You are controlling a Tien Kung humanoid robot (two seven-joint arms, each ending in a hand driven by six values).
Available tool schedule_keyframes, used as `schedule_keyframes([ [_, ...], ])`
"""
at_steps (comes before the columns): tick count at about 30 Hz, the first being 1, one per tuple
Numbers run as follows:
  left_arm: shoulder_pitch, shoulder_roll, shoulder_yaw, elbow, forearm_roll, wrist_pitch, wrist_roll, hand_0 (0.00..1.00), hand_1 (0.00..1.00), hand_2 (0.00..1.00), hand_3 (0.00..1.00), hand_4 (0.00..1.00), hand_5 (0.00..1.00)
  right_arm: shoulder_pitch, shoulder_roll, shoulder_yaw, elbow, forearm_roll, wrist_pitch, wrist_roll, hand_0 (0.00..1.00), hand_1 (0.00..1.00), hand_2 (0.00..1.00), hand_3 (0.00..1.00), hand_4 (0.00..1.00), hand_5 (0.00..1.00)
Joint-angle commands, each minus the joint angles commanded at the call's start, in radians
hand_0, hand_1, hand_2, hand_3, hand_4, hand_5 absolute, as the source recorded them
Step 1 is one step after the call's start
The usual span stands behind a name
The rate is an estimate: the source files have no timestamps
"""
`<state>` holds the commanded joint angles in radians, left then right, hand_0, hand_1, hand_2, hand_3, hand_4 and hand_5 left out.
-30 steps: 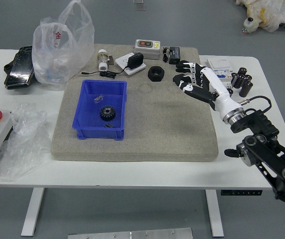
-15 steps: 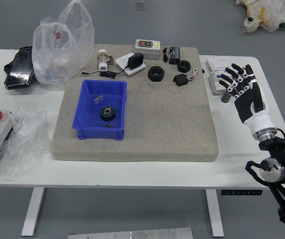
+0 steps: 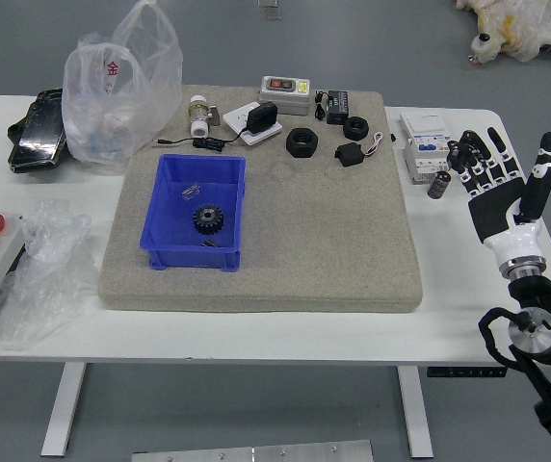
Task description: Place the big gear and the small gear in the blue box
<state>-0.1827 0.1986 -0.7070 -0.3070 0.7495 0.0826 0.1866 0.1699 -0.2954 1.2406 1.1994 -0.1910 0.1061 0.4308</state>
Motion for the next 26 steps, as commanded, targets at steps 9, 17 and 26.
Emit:
schedule_keyframes([
  [9, 0.006, -0.006, 0.019, 0.002, -0.023, -0.001, -0.007, 0.650, 0.588, 0.565, 0.697, 0.670, 0.346, -0.009, 0.003, 0.006, -0.008, 0.120, 0.033, 0.005, 0.733, 0.710, 0.742, 0.748, 0.923, 0.921],
  [17, -0.002, -0.004, 0.033, 0.004, -0.038, 0.000, -0.017, 0.651, 0.596, 0.566, 0.697, 0.670, 0.348, -0.001, 0.002, 0.005, -0.012, 0.133, 0.039, 0.004, 0.723, 0.707, 0.743, 0.747, 0.917, 0.909],
  [26, -0.007, -0.008, 0.034, 0.004, -0.039, 0.000, -0.017, 0.651, 0.597, 0.569, 0.695, 0.670, 0.349, 0.004, 0.005, 0.013, -0.015, 0.147, 0.040, 0.010, 0.726, 0.711, 0.745, 0.749, 0.914, 0.901],
])
